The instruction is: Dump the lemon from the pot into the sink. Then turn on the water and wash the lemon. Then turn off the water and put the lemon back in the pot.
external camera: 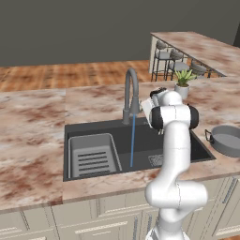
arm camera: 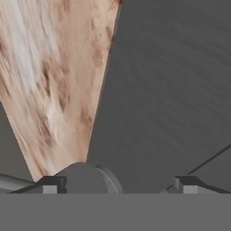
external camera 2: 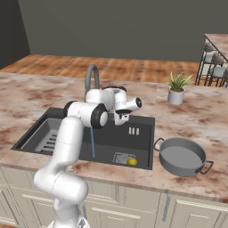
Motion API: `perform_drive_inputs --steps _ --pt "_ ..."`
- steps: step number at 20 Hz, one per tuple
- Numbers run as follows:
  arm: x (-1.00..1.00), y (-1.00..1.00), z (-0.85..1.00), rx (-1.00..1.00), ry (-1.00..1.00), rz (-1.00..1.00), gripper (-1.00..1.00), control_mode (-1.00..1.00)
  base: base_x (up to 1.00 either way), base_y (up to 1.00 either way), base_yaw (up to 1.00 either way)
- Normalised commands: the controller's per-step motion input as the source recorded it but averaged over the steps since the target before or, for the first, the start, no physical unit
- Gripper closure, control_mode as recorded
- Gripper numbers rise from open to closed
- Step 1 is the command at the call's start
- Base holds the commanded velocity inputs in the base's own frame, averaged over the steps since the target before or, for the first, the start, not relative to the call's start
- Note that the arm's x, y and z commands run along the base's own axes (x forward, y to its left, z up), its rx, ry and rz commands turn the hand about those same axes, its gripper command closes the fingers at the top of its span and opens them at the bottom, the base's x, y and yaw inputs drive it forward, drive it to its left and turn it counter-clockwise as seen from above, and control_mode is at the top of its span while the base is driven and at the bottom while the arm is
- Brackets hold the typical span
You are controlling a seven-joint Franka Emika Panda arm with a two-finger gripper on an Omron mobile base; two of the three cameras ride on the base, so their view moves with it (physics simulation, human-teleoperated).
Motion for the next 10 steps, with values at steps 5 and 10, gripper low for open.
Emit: perform_drive_inputs --steps 5,10 --pt "0.29 0.32 0.00 0.00 -0.02 0.01 -1.00 -1.00 0.00 0.00 0.00" --pt "0.32 0.48 0.00 0.00 -0.04 0.02 -1.00 -1.00 0.00 0.00 0.00"
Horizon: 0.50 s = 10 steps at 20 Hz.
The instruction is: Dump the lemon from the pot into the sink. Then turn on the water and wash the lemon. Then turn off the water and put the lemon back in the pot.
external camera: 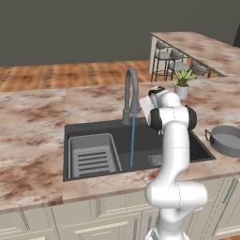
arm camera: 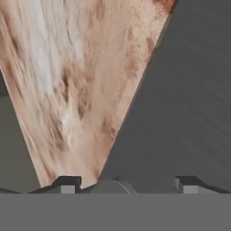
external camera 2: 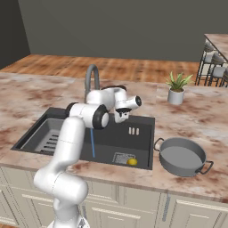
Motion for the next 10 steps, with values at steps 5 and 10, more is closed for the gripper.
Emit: perform_drive_inputs --steps 5,10 --pt "0.12 0.77 0.00 0.00 -0.06 0.01 -1.00 -1.00 0.00 0.00 0.00" --pt "0.00 0.96 0.00 -0.01 -0.08 0.00 -1.00 -1.00 0.00 0.00 0.00"
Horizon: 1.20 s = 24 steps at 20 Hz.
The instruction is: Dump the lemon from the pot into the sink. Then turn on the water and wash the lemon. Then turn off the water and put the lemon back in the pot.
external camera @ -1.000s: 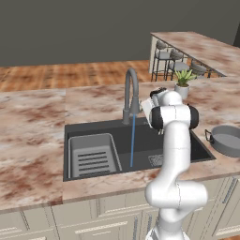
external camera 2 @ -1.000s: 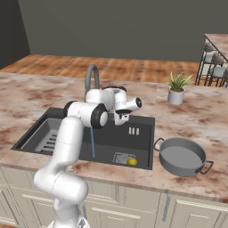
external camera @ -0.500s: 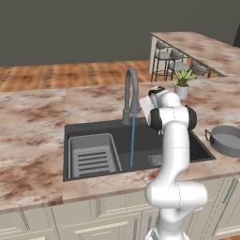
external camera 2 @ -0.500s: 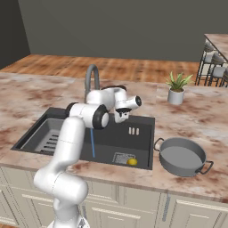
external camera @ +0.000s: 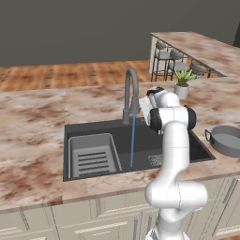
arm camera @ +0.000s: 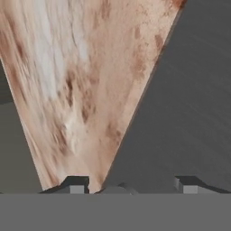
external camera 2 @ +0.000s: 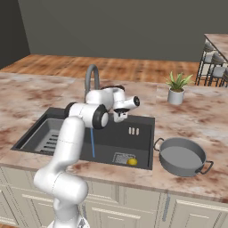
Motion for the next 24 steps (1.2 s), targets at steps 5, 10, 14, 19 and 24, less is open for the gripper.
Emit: perform_drive_inputs --steps 5,10,14,19,24 --pt "0.00 0.95 0.00 -0.01 -0.13 0.00 -1.00 -1.00 0.00 0.00 0.00" --pt "0.00 1.00 0.05 0.00 -0.20 0.03 -1.00 -1.00 0.00 0.00 0.00" --pt "0.02 0.99 0.10 0.00 -0.25 0.08 -1.00 -1.00 0.00 0.00 0.00" --pt "-0.02 0.42 0.21 0.00 -0.23 0.08 -1.00 -1.00 0.00 0.00 0.00" --pt "-0.44 -0.75 0.58 0.02 -0.23 0.09 -1.00 -1.00 0.00 0.00 0.00"
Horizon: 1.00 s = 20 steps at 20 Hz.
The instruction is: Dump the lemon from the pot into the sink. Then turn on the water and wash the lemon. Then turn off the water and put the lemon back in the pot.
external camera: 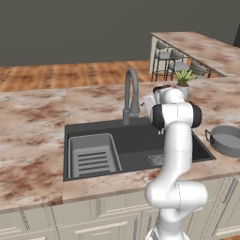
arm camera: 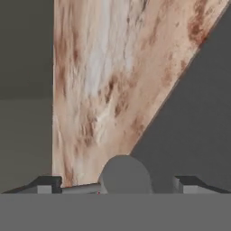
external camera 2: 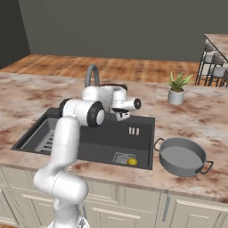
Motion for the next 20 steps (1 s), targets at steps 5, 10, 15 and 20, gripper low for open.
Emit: perform_drive_inputs --steps 5,10,15,20 --pt "-0.86 -0.71 0.76 0.00 -0.13 0.01 -1.00 -1.00 0.00 0.00 0.00" --pt "-0.97 -0.15 0.42 -0.09 0.00 -0.04 -1.00 -1.00 0.00 0.00 0.00" --pt "-0.82 0.00 0.50 -0.22 0.14 -0.11 -1.00 -1.00 0.00 0.00 0.00" --pt "-0.53 0.00 0.54 -0.24 0.26 -0.13 -1.00 -1.00 0.00 0.00 0.00"
